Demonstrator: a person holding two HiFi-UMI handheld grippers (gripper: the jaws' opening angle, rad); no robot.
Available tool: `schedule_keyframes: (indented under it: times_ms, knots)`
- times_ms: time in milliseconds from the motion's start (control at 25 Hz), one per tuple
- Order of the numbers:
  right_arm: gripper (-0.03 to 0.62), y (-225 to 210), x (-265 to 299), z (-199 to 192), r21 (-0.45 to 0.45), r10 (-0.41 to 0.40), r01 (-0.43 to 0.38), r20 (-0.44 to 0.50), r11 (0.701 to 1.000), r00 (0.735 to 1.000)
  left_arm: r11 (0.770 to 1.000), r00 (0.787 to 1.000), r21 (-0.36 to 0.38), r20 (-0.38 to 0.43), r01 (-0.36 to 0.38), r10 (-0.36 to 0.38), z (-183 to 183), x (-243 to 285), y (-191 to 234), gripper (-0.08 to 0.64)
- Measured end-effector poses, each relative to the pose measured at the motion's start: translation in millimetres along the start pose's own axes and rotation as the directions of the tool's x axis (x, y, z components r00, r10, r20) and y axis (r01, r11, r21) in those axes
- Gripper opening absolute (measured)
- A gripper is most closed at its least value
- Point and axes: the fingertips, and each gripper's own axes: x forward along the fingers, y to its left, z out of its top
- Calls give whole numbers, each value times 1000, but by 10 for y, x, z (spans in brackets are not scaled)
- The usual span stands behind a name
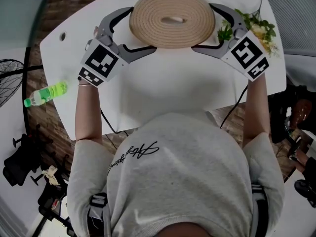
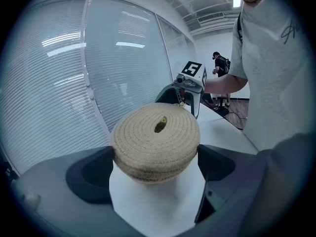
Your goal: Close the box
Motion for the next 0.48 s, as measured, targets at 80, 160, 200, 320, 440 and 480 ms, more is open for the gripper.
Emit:
schedule_keyframes:
  times_ms: [80,160,200,320,440,480]
  knots:
    - [574,-32,-2,-13,0,2,-2,3,1000,1000,1000,1000,0,-2,-1,1,11,25,19,529]
    - [574,-64,-5,-14,-1,4,-4,7,1000,1000,1000,1000,-5,-1,0,0,15,47,40,529]
    - [574,-78,-4,-11,-1,5,-5,9,1000,1000,1000,1000,-9,0,1,-1,13,57,52,529]
    - [574,-118,14,-11,-4,8,-8,7,1000,1000,1000,1000,-16,-1,3,-3,-3,82,87,529]
    - [574,-165,31,-13,-8,11,-11,6,1000,1000,1000,1000,-21,-1,0,0,-5,107,127,529]
    - [574,-176,40,-15,-9,12,-12,5,1000,1000,1000,1000,-23,-2,0,0,-14,116,137,529]
